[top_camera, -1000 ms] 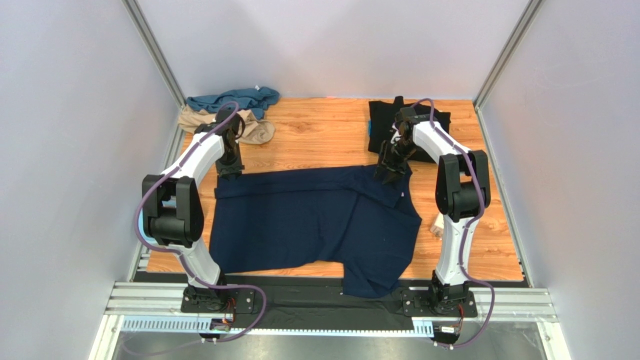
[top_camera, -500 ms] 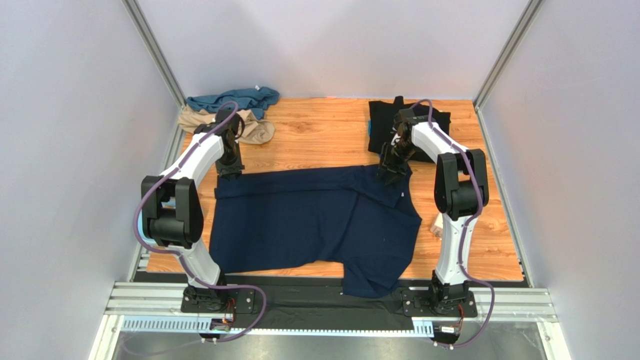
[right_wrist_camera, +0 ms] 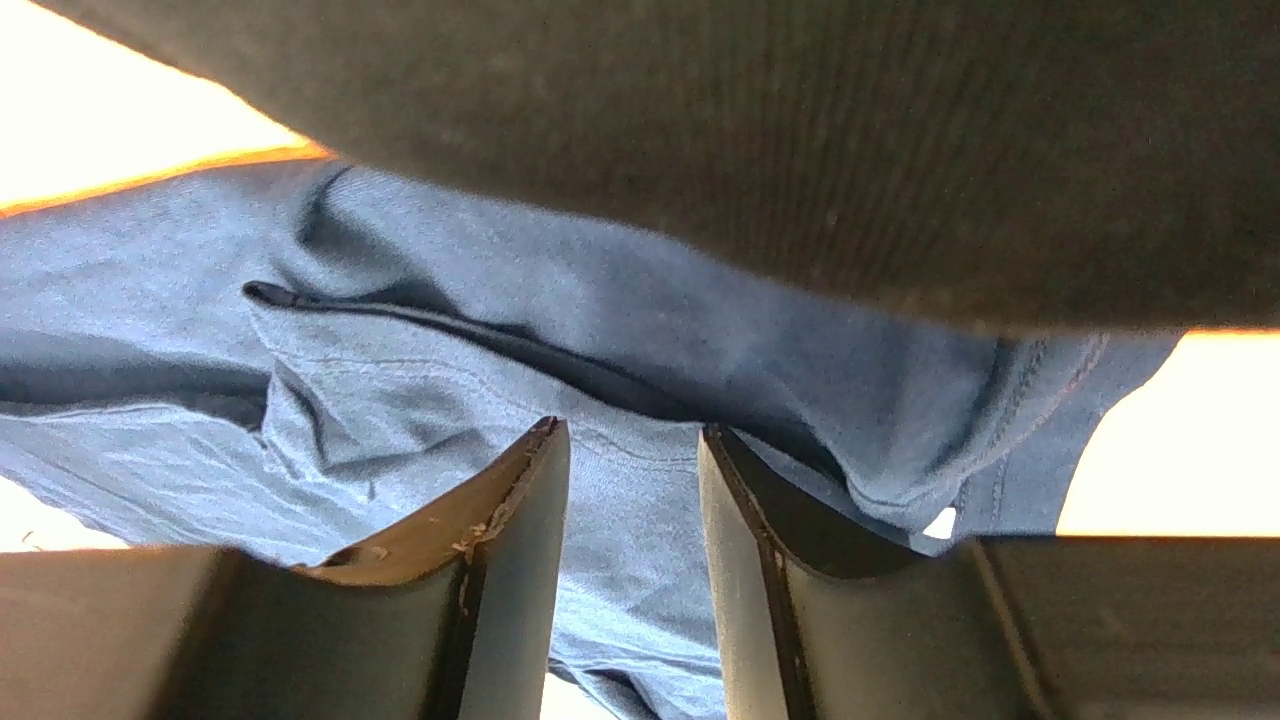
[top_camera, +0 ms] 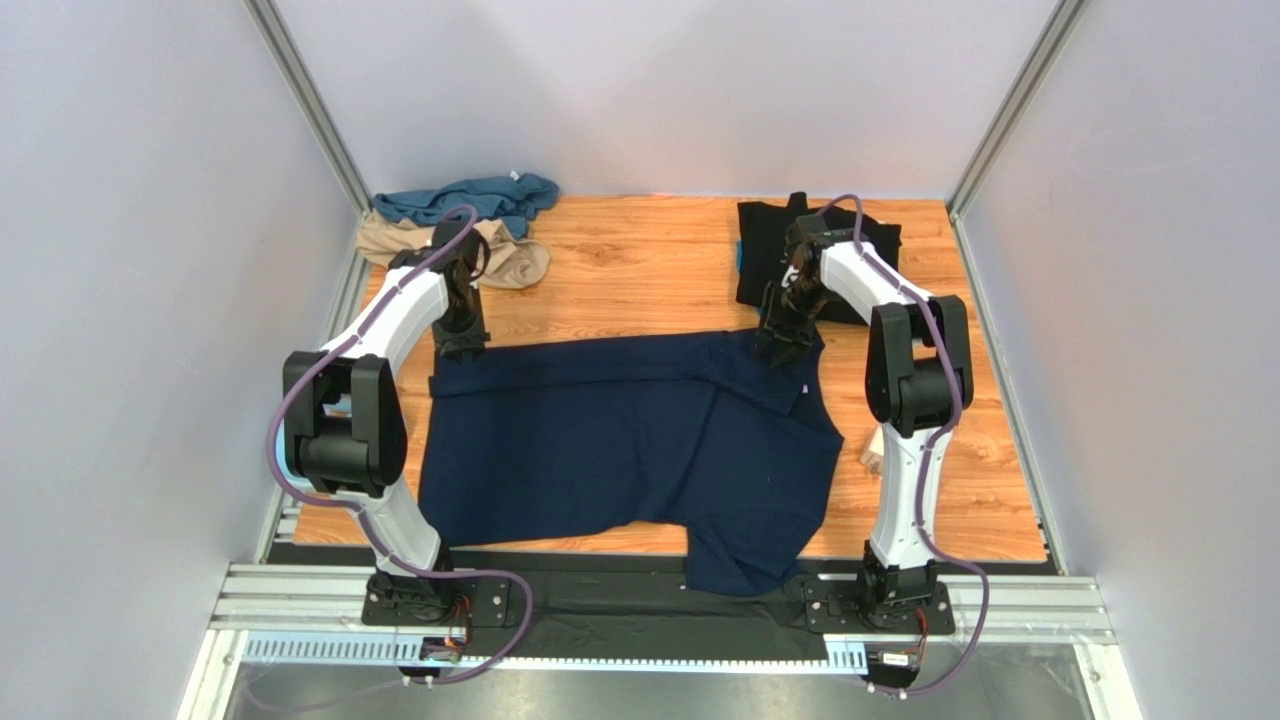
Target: Fold and stack the t-shirts
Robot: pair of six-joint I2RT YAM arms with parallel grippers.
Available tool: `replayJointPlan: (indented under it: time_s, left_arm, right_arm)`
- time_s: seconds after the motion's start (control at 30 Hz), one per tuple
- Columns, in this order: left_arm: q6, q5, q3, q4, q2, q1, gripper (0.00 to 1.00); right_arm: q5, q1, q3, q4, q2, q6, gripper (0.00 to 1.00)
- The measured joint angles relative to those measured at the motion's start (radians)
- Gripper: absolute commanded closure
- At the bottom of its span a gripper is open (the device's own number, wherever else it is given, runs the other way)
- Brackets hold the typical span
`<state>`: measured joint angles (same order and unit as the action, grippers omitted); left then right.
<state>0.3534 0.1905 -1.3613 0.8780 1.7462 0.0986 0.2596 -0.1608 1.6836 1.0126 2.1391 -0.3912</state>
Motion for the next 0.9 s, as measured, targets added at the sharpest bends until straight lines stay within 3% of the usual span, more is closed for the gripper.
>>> replayJointPlan:
  time_s: [0.13, 0.27, 0.6, 0.9]
  left_arm:
    - [0.0, -0.002, 0.002, 0.0, 0.0, 0.0, 0.72]
    - [0.0, -0.003, 0.019, -0.002, -0.001, 0.001, 0.72]
    - [0.005, -0.013, 0.03, -0.001, -0.001, 0.007, 0.73]
    - [0.009, -0.024, 0.03, -0.001, -0.001, 0.019, 0.73]
  right_arm:
    - [0.011, 0.0, 0.008, 0.003, 0.018, 0.007, 0.61]
    - [0.03, 0.0, 0.01, 0.003, 0.037, 0.023, 1.0]
    - [0.039, 0.0, 0.006, 0.001, 0.026, 0.031, 1.0]
    - [0.087, -0.005, 0.002, 0.022, -0.117, 0.029, 1.0]
